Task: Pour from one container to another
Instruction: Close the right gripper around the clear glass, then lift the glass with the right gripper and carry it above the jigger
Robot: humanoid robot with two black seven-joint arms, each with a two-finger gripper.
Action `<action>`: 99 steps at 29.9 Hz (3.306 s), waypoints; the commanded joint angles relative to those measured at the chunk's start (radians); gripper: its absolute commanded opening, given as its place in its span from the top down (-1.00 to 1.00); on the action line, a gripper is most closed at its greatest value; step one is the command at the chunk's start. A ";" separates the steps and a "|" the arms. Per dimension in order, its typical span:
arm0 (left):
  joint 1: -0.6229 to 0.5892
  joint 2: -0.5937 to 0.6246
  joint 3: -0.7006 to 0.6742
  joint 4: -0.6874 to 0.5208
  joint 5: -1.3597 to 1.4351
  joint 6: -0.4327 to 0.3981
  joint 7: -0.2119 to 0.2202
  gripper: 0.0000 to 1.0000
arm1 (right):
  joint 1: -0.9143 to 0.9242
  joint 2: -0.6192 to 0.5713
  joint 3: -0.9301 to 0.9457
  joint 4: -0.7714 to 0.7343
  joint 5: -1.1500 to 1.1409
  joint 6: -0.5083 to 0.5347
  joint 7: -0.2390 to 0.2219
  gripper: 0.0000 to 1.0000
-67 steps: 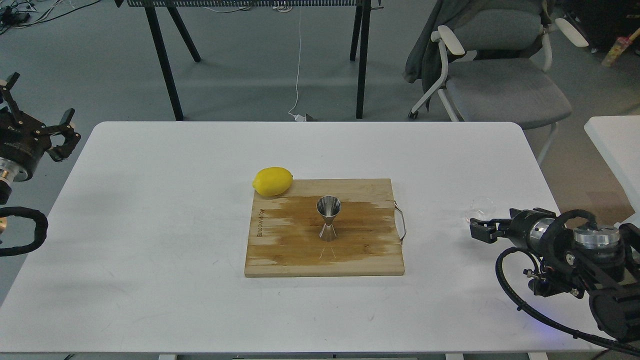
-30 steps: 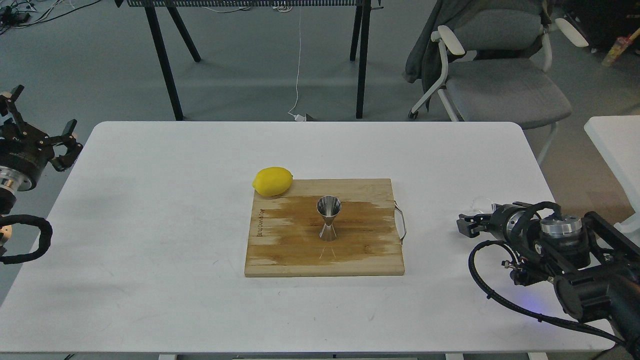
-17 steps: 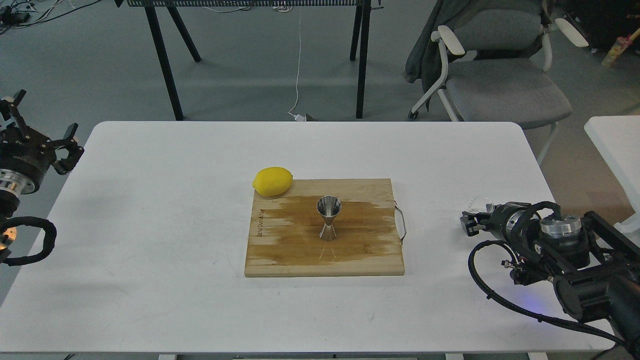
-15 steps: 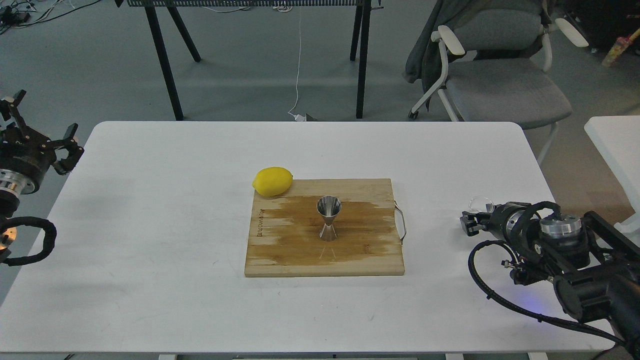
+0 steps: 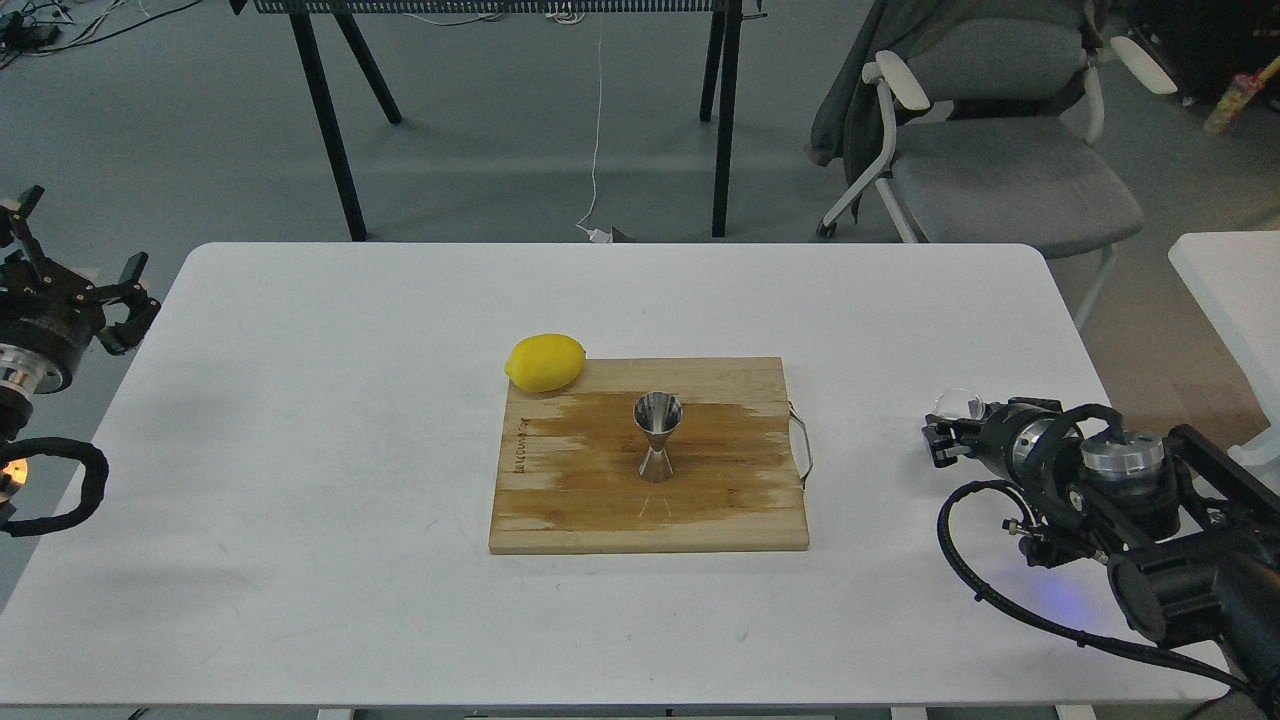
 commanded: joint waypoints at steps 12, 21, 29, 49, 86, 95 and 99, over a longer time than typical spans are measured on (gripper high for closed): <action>0.002 -0.006 0.002 0.000 0.000 0.000 0.000 -0.99 | -0.004 0.001 -0.001 0.023 -0.006 0.038 0.000 0.06; 0.011 -0.006 0.000 0.000 0.000 0.000 0.000 -0.99 | -0.004 -0.012 0.006 0.135 -0.058 0.045 0.011 0.06; 0.021 -0.008 0.000 0.000 0.000 0.000 0.000 -0.99 | 0.019 0.001 0.005 0.251 -0.135 0.091 0.012 0.06; 0.021 -0.014 -0.002 0.000 0.002 0.000 0.000 -0.99 | 0.226 0.062 -0.386 0.425 -0.576 0.133 -0.005 0.04; 0.023 -0.046 -0.002 0.002 0.000 0.000 0.000 -0.99 | 0.434 0.034 -0.759 0.483 -0.957 0.134 -0.006 0.02; 0.023 -0.046 -0.002 0.002 0.002 0.000 0.000 -0.99 | 0.453 -0.005 -0.793 0.506 -0.991 0.148 -0.012 0.02; 0.023 -0.046 0.000 0.002 0.002 0.000 0.000 -0.99 | 0.454 -0.018 -0.810 0.517 -1.008 0.159 -0.012 0.02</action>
